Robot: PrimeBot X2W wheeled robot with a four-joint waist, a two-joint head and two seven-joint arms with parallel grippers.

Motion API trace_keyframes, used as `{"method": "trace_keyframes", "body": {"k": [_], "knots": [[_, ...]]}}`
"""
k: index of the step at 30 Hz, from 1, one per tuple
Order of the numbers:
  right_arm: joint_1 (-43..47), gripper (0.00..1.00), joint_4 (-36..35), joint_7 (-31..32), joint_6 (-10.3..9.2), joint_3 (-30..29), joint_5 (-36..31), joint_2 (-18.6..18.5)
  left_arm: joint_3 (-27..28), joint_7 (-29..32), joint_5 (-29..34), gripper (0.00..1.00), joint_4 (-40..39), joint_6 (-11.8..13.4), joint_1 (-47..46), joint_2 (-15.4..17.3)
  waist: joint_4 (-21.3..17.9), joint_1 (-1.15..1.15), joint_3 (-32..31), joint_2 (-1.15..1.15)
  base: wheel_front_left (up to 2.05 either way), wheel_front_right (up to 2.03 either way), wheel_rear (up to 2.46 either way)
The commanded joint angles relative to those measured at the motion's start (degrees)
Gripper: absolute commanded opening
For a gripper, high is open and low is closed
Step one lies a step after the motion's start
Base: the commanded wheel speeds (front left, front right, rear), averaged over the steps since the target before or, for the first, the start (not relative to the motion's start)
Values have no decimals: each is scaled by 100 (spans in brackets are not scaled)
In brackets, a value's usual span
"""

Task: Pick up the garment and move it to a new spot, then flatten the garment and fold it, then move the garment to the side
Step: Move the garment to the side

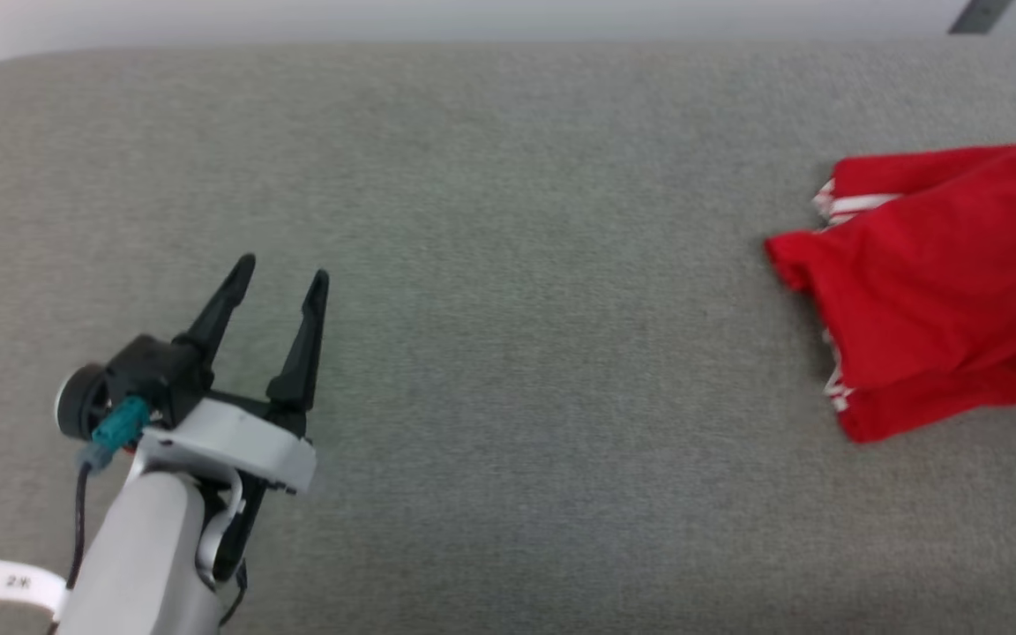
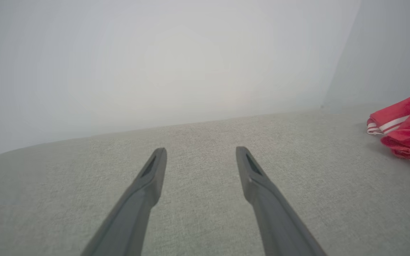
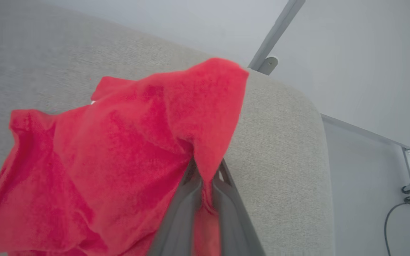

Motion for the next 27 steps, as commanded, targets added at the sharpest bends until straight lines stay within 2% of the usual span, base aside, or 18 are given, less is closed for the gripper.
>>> {"method": "trace_keyframes", "body": {"k": [1, 9, 13, 21, 27], "knots": [[-169, 0, 125, -208, -10, 85, -60, -113, -63, 5, 18, 100, 31, -14, -176, 32, -301, 0, 294, 0, 0, 0, 0], [-860, 0, 947, -1169, -11, 604, -316, -666, -339, 5, 6, 100, 102, -15, -669, 119, -644, 0, 700, 0, 0, 0, 0], [-1237, 0, 1468, -1618, -11, 748, -545, -804, -463, 5, 0, 100, 142, -15, -873, 155, -737, 0, 875, 0, 0, 0, 0], [-1906, 0, 2545, -2299, -11, 951, -1116, -897, -634, 5, -17, 100, 169, -14, -1172, 223, -791, 0, 1197, 0, 0, 0, 0], [-2242, 0, 3381, -2565, -11, 857, -1398, -678, -765, 5, -65, 100, 209, -14, -1342, 284, -762, 0, 1418, 0, 0, 0, 0]]}}
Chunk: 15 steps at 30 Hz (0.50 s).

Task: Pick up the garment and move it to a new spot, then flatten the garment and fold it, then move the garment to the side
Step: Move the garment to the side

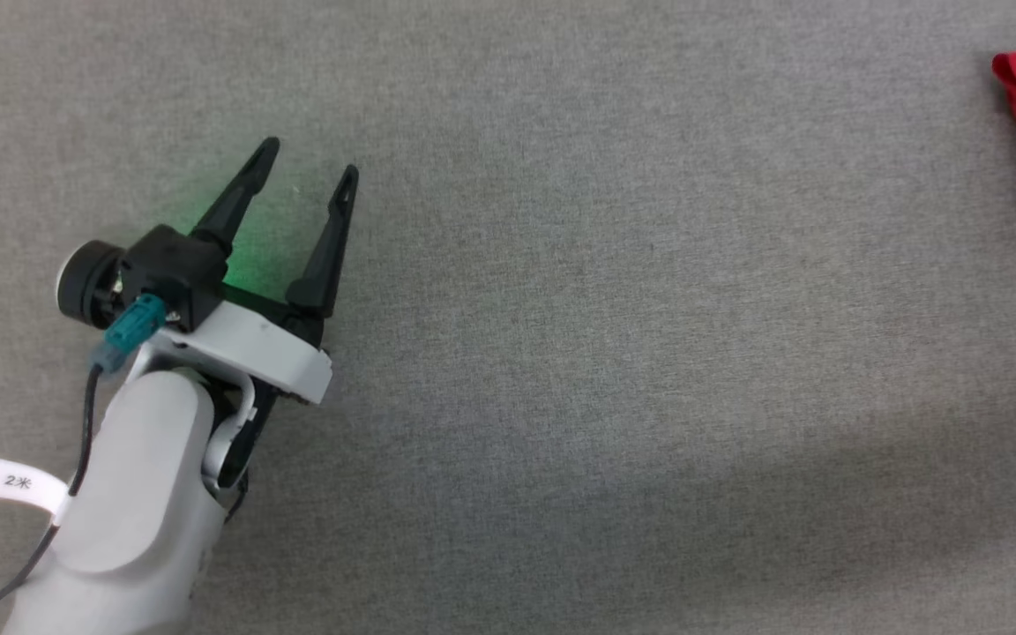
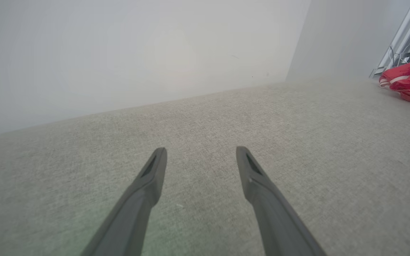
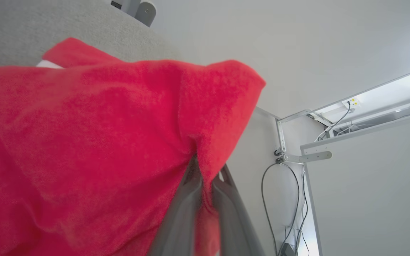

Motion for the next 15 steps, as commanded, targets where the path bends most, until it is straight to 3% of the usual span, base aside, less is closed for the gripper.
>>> {"method": "trace_keyframes", "body": {"k": [1, 12, 15], "knots": [[-84, 0, 140, -100, -12, -66, -48, 102, -27, 5, -5, 100, 12, -14, -68, 8, 9, 0, 118, 0, 0, 0, 0], [-445, 0, 1463, -533, -11, -586, -455, 775, -121, 5, -59, 100, 80, -3, -182, 23, 161, 0, 289, 0, 0, 0, 0], [-550, 28, 1684, -667, -12, -694, -589, 847, -134, 5, -78, 100, 87, -3, -172, 22, 199, 0, 277, 0, 0, 0, 0]]}}
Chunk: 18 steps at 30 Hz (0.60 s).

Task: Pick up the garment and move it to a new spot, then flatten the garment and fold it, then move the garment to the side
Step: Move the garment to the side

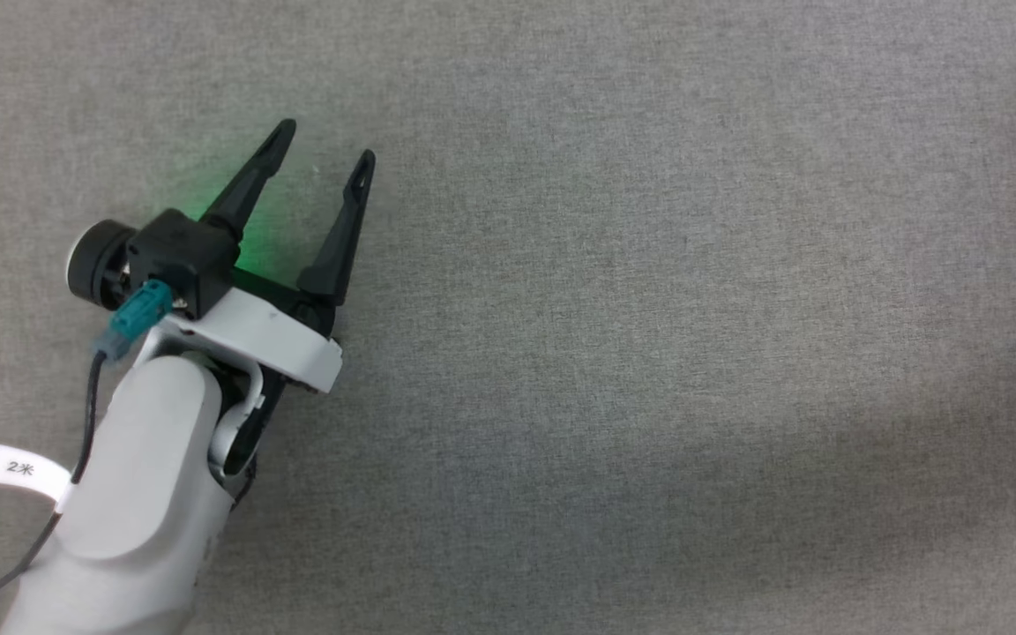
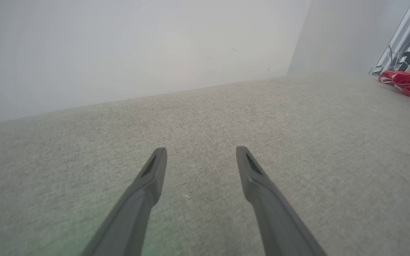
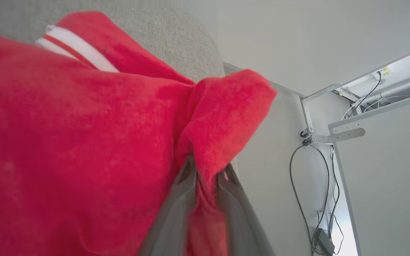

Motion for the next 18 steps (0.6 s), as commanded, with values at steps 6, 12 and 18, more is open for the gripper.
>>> {"method": "trace_keyframes", "body": {"k": [6, 12, 18], "knots": [[-255, 100, 324, -252, -12, -204, -276, 170, 56, 5, -75, 100, 62, 13, 111, 54, 62, 0, -149, 0, 0, 0, 0], [-317, 100, 466, -494, -12, -290, -409, 298, 181, 5, -165, 100, 38, 13, 281, 76, 102, 0, -429, 0, 0, 0, 0], [-213, 100, 467, -868, -12, -315, -209, 524, 404, 5, -203, 100, -11, 13, 571, 107, 168, 0, -810, 0, 0, 0, 0]]}}
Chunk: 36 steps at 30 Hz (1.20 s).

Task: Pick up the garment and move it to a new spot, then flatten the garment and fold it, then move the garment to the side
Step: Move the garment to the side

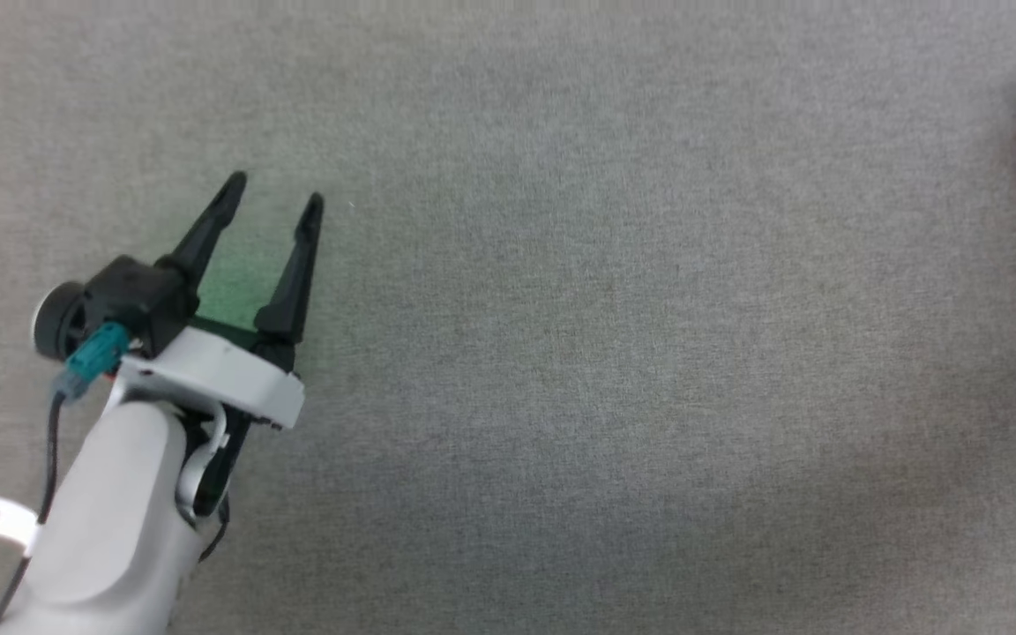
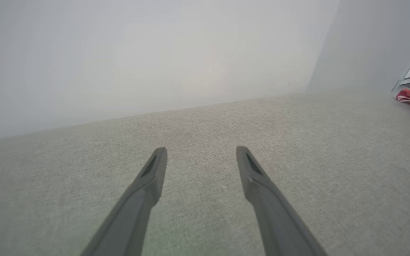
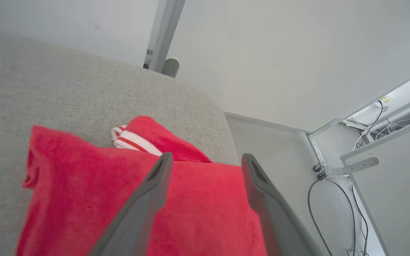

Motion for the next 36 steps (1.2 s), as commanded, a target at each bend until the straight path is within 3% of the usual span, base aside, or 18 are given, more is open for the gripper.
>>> {"method": "trace_keyframes", "body": {"k": [1, 11, 20, 36], "knots": [[89, 100, -20, -109, -12, 33, 78, 73, 87, 5, -25, 100, -36, 13, 159, 10, 67, 0, -272, 0, 0, 0, 0], [715, 100, -370, -479, -12, 395, 649, 415, 640, 5, -47, 100, -194, 13, 947, 36, 232, 0, -1011, 0, 0, 0, 0], [1614, 100, -1216, -598, -11, 743, 1100, 671, 1301, 5, 55, 100, -273, 30, 1820, 7, 329, 0, -1649, 0, 0, 0, 0], [3735, 100, -3267, -606, -11, 30, 907, 1172, 2151, 5, 460, 100, -587, 21, 3066, -178, 467, 0, -2497, 0, 0, 0, 0]]}}
